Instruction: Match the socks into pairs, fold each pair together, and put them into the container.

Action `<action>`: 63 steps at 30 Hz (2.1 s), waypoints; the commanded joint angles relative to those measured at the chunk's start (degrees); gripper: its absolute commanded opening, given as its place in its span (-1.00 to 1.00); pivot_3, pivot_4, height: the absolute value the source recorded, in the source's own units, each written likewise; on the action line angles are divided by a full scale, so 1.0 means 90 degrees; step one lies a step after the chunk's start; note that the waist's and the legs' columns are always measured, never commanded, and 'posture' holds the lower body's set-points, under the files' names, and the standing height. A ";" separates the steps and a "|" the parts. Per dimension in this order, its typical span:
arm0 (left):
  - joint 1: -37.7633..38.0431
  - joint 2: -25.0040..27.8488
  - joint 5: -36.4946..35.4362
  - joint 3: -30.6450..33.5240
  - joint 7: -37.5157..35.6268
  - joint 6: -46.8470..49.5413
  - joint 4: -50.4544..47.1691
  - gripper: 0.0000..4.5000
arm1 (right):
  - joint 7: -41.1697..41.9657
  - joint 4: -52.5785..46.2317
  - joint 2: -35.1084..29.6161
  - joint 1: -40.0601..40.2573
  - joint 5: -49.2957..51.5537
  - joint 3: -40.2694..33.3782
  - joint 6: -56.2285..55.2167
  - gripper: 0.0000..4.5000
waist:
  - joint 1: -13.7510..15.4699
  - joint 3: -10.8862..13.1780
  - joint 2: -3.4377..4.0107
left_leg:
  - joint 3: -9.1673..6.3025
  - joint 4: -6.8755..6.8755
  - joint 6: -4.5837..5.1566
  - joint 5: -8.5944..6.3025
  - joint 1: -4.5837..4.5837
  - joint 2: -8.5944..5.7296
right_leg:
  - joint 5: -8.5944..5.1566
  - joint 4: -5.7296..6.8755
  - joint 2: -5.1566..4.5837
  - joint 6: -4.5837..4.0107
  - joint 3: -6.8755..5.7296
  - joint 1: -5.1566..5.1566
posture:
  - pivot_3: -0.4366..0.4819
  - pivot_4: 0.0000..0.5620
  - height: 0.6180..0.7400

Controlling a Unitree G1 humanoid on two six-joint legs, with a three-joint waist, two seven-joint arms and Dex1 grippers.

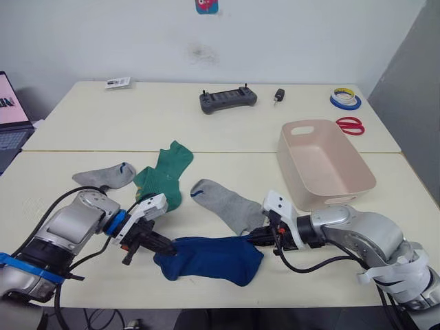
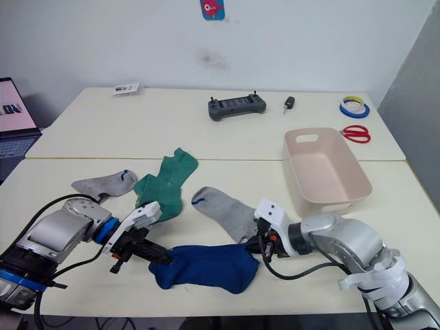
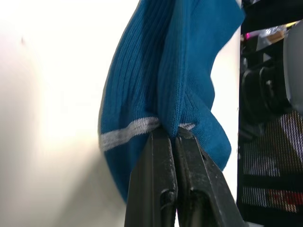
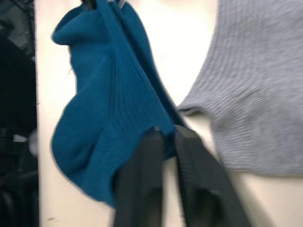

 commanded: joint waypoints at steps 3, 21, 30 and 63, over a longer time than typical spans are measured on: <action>-0.0112 -0.0043 0.0076 0.0556 0.0181 -0.0496 0.0236 -0.61 | 0.0013 -0.0472 -0.0186 0.0181 -0.0008 -0.0508 -0.0279 0.14 | 0.0002 0.0000 0.0000 | -0.0001 0.0000 0.0000 0.0000 -0.0001 0.0001 | 0.0000 0.0000 -0.0013 0.0000 -0.0001 0.0000 | -0.05 -0.47 1.00; 0.0737 0.0637 -0.0982 0.2192 0.0446 0.0574 -0.0437 0.37 | -0.0052 -0.1774 -0.0247 0.1386 -0.0162 -0.0889 -0.1313 1.00 | -0.0009 0.0000 0.0000 | -0.0004 -0.0001 0.0000 0.0000 0.0003 0.0002 | -0.0001 -0.0002 -0.0017 0.0001 -0.0003 0.0005 | -0.05 -0.47 1.00; 0.2805 0.0154 -0.2228 0.4115 0.1962 0.2299 -0.1847 0.76 | -0.0223 -0.1952 -0.0105 0.1724 -0.0317 -0.0738 -0.1527 1.00 | -0.0010 -0.0001 -0.0001 | -0.0006 -0.0002 0.0000 0.0000 0.0008 0.0008 | 0.0000 0.0000 -0.0023 0.0001 -0.0003 0.0008 | -0.05 -0.47 1.00; 0.2286 -0.0296 -0.1904 0.3149 0.2416 0.0292 -0.3599 -0.34 | -0.0676 -0.1765 0.0583 0.2203 -0.0948 -0.0159 -0.2238 -0.21 | 0.0015 -0.0011 -0.0017 | -0.0004 -0.0005 -0.0005 0.0002 0.0018 -0.0002 | 0.0000 -0.0012 -0.0035 0.0001 -0.0006 0.0028 | -0.05 -0.47 1.00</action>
